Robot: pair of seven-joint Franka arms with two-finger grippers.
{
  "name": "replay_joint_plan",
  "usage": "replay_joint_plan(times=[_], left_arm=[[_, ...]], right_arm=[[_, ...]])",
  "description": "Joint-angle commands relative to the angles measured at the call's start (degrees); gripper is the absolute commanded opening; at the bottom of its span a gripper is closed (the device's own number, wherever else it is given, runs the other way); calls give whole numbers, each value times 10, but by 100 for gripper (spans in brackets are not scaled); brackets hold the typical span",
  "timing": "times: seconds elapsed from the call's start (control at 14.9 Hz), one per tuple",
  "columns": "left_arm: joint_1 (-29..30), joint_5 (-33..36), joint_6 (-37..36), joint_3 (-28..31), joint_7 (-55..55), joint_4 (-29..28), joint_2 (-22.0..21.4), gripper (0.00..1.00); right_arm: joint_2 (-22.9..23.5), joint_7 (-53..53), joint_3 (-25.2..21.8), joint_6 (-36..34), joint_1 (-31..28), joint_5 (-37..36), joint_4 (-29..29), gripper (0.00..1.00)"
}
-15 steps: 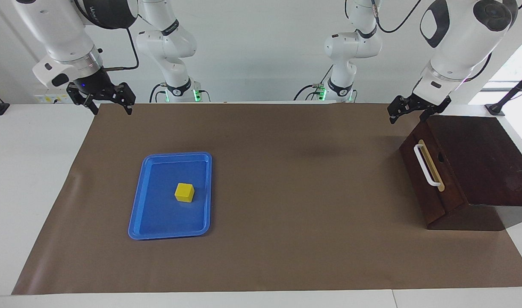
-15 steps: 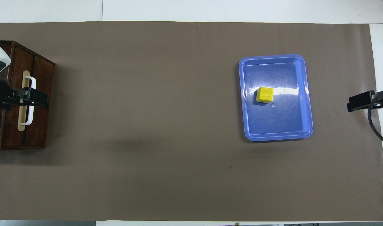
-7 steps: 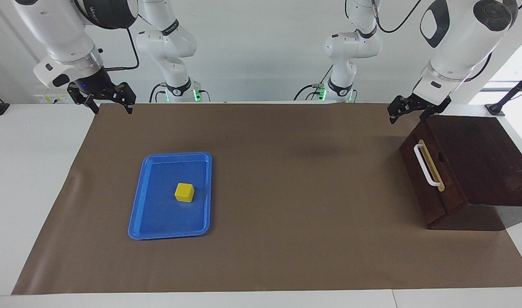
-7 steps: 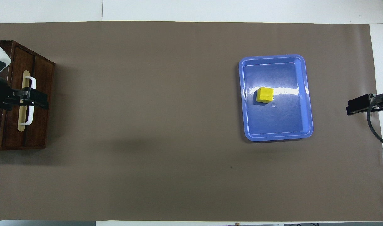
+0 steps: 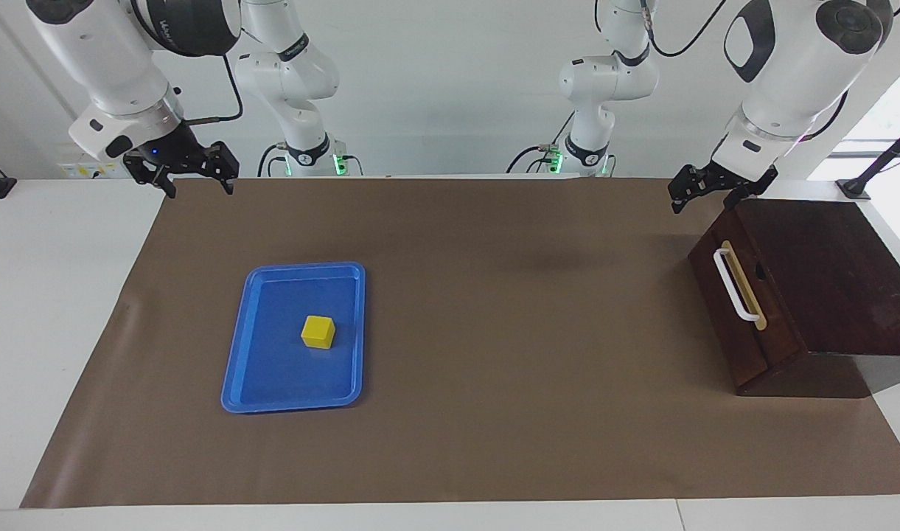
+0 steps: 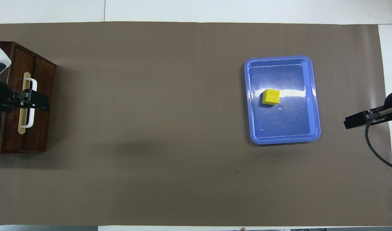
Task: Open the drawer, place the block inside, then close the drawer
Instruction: 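Move the right gripper over the blue tray toward the yellow cube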
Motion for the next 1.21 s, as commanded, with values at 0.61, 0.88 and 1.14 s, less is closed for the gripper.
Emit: replay_joint_plan(times=[0.61,0.88,1.14], left_arm=[[5,-7,2,0,5,-5,-9,100],[5,-7,2,0,6,-5,-9,100],[5,-7,2,0,6,-5,-9,100]], right_arm=[[-38,-499,3,203,-13,156,-154,100],[37,-702,2,245,-30,279,-154,100],[103,-883,2,295,-30,345,-154,100]])
